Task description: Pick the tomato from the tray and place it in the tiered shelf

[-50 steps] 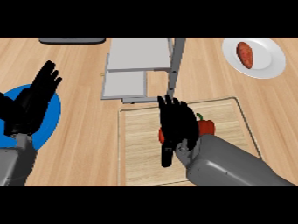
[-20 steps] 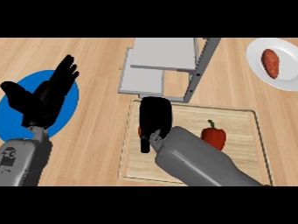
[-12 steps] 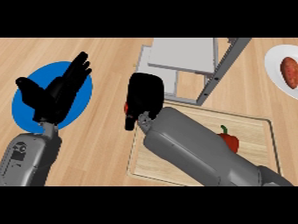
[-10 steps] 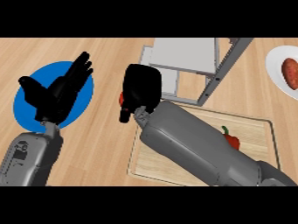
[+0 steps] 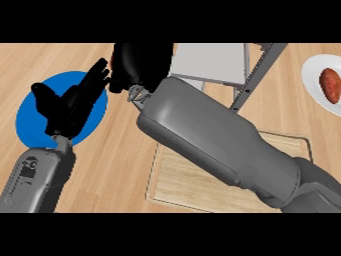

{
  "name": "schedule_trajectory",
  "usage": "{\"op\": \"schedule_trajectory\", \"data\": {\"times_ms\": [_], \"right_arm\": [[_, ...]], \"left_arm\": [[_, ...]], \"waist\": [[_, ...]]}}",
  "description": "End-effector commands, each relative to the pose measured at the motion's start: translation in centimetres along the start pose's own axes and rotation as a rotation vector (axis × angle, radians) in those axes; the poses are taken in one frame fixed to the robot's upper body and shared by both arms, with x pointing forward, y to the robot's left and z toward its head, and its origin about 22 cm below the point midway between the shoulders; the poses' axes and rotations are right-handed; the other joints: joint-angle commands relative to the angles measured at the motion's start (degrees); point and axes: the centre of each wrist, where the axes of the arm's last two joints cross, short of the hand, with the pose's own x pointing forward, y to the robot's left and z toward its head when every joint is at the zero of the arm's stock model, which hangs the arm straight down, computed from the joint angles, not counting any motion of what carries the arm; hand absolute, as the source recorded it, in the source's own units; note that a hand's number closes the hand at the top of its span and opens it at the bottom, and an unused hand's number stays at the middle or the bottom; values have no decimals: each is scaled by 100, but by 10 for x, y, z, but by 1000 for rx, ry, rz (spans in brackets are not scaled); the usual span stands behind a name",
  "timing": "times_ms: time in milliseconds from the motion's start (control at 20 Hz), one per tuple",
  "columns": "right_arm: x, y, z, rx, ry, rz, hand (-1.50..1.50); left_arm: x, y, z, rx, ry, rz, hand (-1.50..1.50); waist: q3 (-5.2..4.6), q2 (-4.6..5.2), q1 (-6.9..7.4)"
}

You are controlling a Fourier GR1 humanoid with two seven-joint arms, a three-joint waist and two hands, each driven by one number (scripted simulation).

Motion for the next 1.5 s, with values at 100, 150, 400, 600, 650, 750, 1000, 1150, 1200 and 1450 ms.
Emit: {"op": "schedule_trajectory", "data": {"times_ms": [100, 150, 400, 600, 650, 750, 1000, 1150, 1200, 1450], "right_arm": [[35, -31, -14, -174, 197, -115, 150], [43, -38, -16, -201, 200, -97, 150], [60, -52, -25, -274, 278, -64, 150], [60, -56, -40, -306, 355, -43, 150], [56, -52, -44, -310, 373, -13, 150], [62, -61, -49, -332, 388, -38, 150], [51, -53, -56, -347, 415, -112, 150], [55, -61, -59, -366, 424, -127, 150], [47, -54, -64, -361, 449, -96, 150], [41, -48, -65, -380, 447, -146, 150]], "left_arm": [[-1, 4, -2, 19, 11, -6, 0], [2, 3, -5, 18, 19, -8, 0], [-4, 7, -4, 36, 18, 0, 0], [-5, 2, -4, 38, 14, 4, 0], [-5, 17, -2, 77, 15, -7, 0], [-2, 17, -3, 74, 17, -1, 0], [-11, 15, 0, 91, 26, 15, 0], [-12, 34, 4, 133, 30, 9, 0], [-18, 36, 10, 132, 45, 5, 0], [-21, 30, 7, 147, 34, 24, 0]], "waist": [[-17, -13, -43], [-16, -33, -122], [-18, -52, -206], [-3, -49, -366], [-2, -49, -433], [1, -57, -465], [16, -63, -622], [21, -107, -728], [27, -142, -823], [29, -110, -930]]}}
